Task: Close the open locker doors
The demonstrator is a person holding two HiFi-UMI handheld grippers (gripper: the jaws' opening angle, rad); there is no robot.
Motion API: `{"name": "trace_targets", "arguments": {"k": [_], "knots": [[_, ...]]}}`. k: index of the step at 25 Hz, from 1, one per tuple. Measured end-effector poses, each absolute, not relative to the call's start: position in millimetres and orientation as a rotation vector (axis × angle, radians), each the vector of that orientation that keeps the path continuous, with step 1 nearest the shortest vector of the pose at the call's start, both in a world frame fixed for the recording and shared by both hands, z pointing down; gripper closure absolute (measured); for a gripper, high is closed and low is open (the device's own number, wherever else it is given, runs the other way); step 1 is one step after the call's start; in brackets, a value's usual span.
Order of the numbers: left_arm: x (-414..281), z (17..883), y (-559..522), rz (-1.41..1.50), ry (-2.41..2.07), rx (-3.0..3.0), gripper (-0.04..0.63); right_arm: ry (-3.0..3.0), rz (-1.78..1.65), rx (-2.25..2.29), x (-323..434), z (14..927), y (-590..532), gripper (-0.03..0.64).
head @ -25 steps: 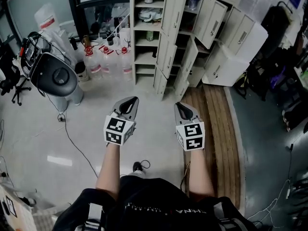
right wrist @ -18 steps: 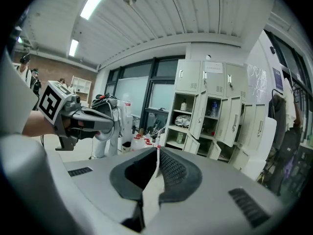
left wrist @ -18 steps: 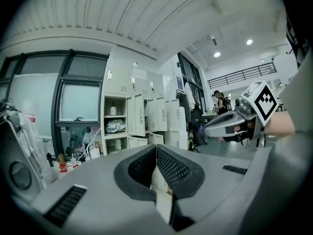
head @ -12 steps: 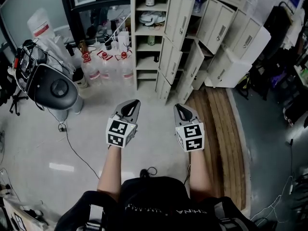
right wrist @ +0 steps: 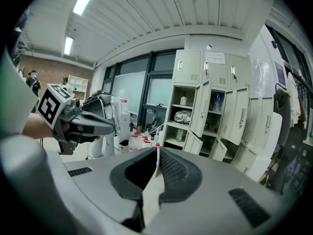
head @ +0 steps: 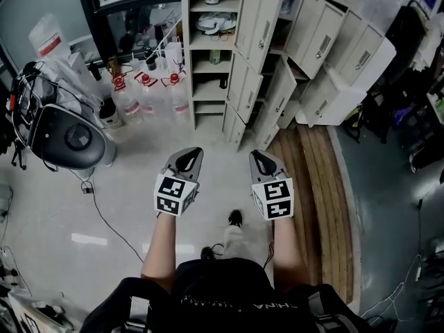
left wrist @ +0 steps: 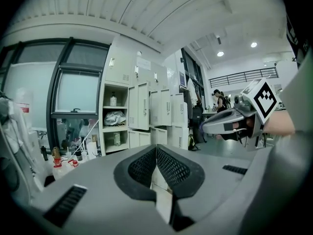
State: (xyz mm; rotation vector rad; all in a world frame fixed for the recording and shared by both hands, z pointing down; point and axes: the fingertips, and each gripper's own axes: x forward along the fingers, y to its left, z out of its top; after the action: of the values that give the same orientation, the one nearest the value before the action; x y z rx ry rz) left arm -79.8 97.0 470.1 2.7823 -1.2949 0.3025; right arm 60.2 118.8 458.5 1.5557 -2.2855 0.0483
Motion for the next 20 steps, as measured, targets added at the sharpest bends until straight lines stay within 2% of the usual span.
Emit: {"name": "trace_targets", "arguments": {"k": [20], "knots": [[33,453,-133,0.386,-1.437,2.731,0.575,-2.421,0.038,1.435,168,448,-133,0.577]]}}
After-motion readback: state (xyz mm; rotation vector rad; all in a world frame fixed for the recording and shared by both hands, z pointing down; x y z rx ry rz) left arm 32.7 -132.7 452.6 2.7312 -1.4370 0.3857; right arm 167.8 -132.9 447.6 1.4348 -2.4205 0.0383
